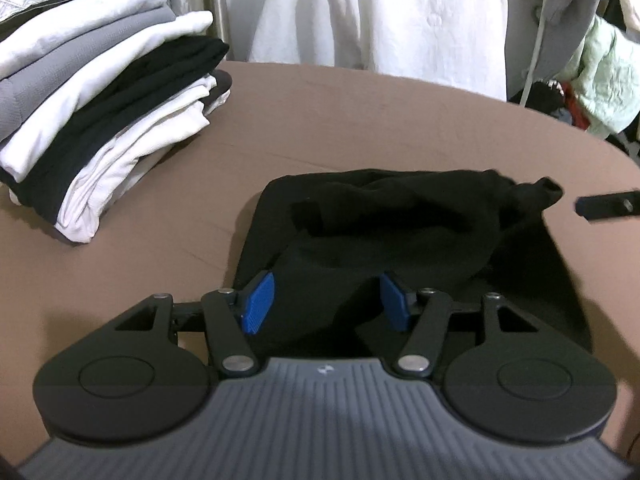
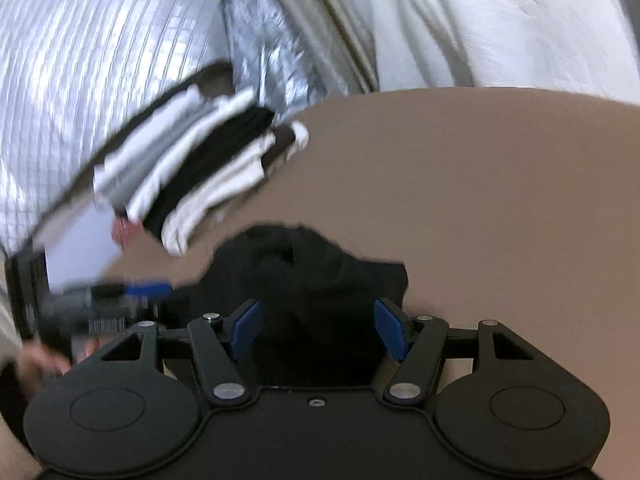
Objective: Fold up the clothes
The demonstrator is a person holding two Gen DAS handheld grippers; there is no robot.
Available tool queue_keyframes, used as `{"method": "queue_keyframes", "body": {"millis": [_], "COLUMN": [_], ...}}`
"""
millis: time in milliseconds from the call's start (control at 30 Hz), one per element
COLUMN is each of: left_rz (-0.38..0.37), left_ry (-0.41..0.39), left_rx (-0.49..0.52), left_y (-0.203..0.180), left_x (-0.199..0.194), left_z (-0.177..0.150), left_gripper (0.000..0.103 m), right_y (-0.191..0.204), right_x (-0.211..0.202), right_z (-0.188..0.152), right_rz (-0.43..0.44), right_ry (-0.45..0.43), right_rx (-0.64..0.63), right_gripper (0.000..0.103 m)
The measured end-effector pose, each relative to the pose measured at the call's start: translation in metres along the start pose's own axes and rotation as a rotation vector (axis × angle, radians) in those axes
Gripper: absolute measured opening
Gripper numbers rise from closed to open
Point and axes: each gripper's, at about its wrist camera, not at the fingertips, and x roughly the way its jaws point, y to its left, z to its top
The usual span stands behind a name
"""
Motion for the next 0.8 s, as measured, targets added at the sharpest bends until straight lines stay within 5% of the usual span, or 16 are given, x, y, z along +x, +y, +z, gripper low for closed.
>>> {"method": "queue_keyframes", "body": {"millis": [233,533,700,800], "left_rz": [0.051,-0.013,-0.078,-0.113], "left_ry": [-0.046,-0.071,-0.068,-0.066], "left_rx": [-0.131,-0.155,-0.135,-0.069], "left_y": [0.031,0.045,0.039,0.027], "left_x": [0.019,0.006,0.013,0.024], "left_z": [0.005,0.008,0.008,0.015], "left_gripper": [0.062,0.062,0.062,0.063], "right_y": [0.015,0.02,0.005,0.001], "right_x": [0.002,-0.005,0.028,0.047], "right_z": [-0.017,-0.02,-0.014,-0.018], "right_rz": [-0.076,-0.014,-0.014,-0.045], "right_ry": [0.092,0.023,-0.079,-0.107], "right_rx": [-0.157,-0.168,-0.023,-0.077], "right_gripper": [0.069,0.069,0.071,0.061]}}
